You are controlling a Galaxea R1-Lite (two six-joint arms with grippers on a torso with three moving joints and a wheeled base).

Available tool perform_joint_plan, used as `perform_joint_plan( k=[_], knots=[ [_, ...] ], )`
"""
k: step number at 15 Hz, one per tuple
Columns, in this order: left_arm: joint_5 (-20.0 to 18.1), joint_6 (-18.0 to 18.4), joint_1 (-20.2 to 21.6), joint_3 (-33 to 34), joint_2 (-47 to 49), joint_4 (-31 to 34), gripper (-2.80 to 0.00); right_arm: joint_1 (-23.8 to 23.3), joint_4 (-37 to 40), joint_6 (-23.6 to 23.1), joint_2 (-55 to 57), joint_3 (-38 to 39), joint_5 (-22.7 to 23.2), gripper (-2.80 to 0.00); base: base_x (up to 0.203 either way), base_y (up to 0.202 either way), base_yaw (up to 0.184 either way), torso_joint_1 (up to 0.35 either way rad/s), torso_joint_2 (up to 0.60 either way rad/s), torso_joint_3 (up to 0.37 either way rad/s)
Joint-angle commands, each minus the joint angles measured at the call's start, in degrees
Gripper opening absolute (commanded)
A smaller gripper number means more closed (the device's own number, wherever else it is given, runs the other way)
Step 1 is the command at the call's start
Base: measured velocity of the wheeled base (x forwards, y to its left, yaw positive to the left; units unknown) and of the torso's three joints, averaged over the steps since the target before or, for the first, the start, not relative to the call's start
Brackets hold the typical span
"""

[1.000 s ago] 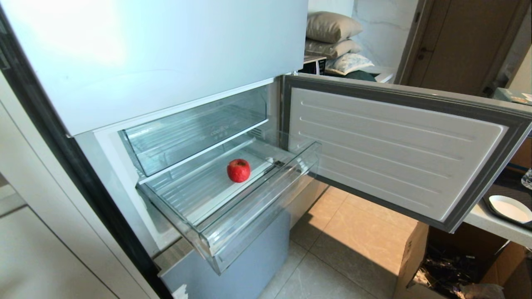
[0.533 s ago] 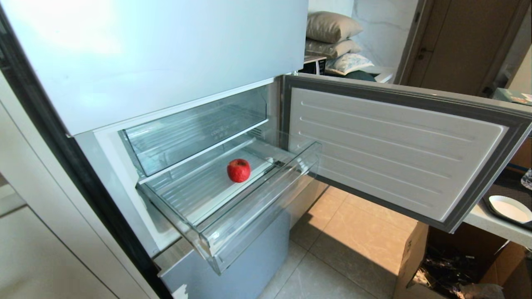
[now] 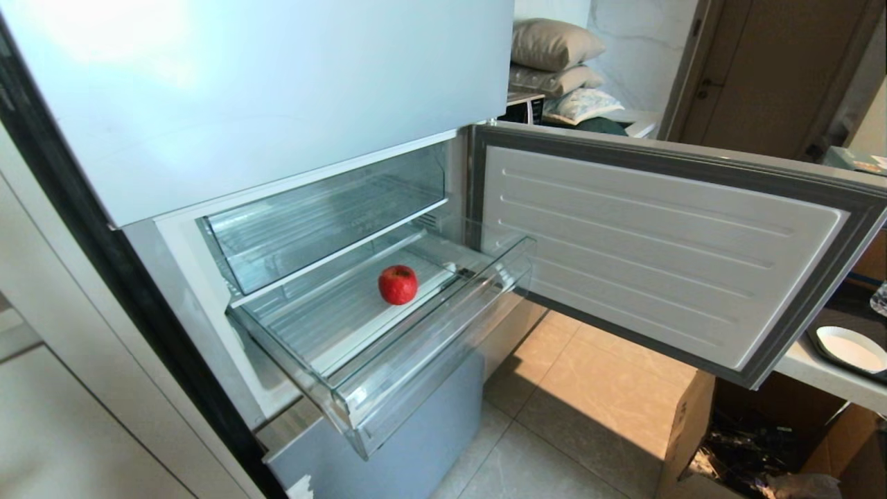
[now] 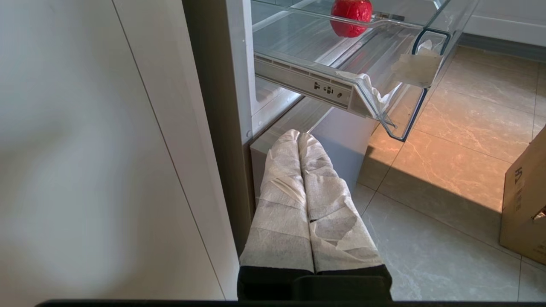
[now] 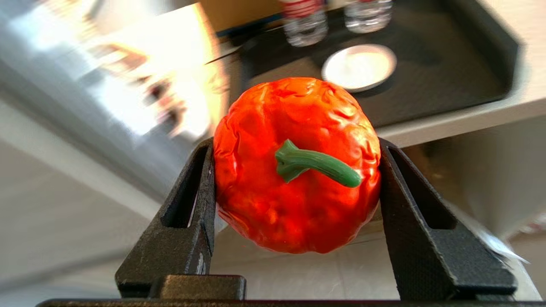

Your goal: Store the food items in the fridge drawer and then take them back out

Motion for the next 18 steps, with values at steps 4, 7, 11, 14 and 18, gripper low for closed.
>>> perform_joint_plan(
  k=[4, 7, 11, 14, 18],
  knots=[
    [0.0, 0.0, 0.0, 0.0, 0.1, 0.0, -2.8, -7.6, -8.5, 0.4, 26.0, -7.6, 0.8, -2.8, 0.0, 0.0, 0.0, 0.0, 0.0, 0.0],
    [0.0, 0.0, 0.0, 0.0, 0.1, 0.0, -2.8, -8.7, -11.7, 0.5, 38.6, -15.8, 1.7, -2.8, 0.0, 0.0, 0.0, 0.0, 0.0, 0.0],
    [0.0, 0.0, 0.0, 0.0, 0.1, 0.0, -2.8, -6.9, -13.6, 0.5, 50.0, -29.3, 2.3, -2.8, 0.0, 0.0, 0.0, 0.0, 0.0, 0.0],
    [0.0, 0.0, 0.0, 0.0, 0.1, 0.0, -2.8, -5.5, -13.3, 0.4, 55.9, -37.8, 2.2, -2.8, 0.0, 0.0, 0.0, 0.0, 0.0, 0.0],
    [0.0, 0.0, 0.0, 0.0, 0.1, 0.0, -2.8, -3.5, -9.7, 0.3, 62.0, -46.7, 2.1, -2.8, 0.0, 0.0, 0.0, 0.0, 0.0, 0.0]
  ],
)
